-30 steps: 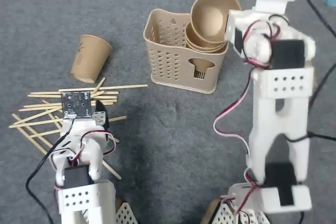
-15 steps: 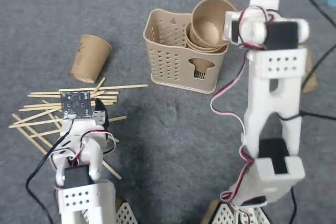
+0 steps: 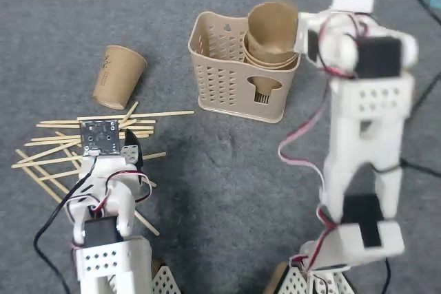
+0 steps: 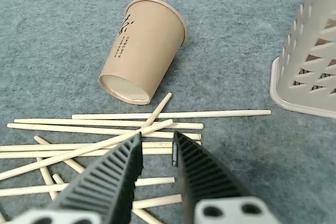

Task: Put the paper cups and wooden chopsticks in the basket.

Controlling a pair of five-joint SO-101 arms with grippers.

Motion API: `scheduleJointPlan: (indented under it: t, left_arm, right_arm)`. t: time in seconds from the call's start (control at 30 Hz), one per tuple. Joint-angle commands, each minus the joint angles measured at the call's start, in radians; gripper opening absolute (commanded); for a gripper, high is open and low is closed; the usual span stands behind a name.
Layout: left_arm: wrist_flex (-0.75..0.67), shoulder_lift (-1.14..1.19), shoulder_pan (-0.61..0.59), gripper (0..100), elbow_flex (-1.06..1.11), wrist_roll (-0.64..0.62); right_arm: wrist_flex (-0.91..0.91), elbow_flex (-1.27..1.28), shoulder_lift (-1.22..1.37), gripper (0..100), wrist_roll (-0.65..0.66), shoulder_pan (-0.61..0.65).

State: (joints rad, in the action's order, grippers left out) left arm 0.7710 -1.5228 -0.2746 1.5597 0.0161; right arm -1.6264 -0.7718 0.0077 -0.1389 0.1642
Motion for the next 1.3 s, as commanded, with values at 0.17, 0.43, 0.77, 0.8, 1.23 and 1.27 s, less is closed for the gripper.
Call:
scheduleJointPlan:
  t: [0.17, 0.43, 0.77, 0.8, 1.23, 1.27]
  left_arm:
    - [-0.028, -0.012, 0.002, 9, -0.004, 0.009]
    - [-0.026, -0.012, -0.003, 9, -0.004, 0.009]
    - [-0.026, -0.012, -0.003, 9, -0.004, 0.009]
    - [-0.026, -0.012, -0.005, 9, -0.004, 0.009]
    - [-0.025, -0.012, 0.002, 9, -0.004, 0.009]
    - [-0.025, -0.012, 0.002, 9, -0.004, 0.009]
  right_arm:
    - [-0.108, -0.049, -0.232, 21.2, 0.068, -0.064]
    - [-0.162, 0.043, -0.225, 3.2, 0.219, -0.254]
    - [0.160, 0.258, 0.016, 1.1, 0.221, -0.450]
    - [0.188, 0.256, 0.042, 1.1, 0.219, -0.450]
    - [0.644, 0.256, 0.338, 1.3, 0.226, -0.449]
    - [0.677, 0.256, 0.374, 1.3, 0.226, -0.456]
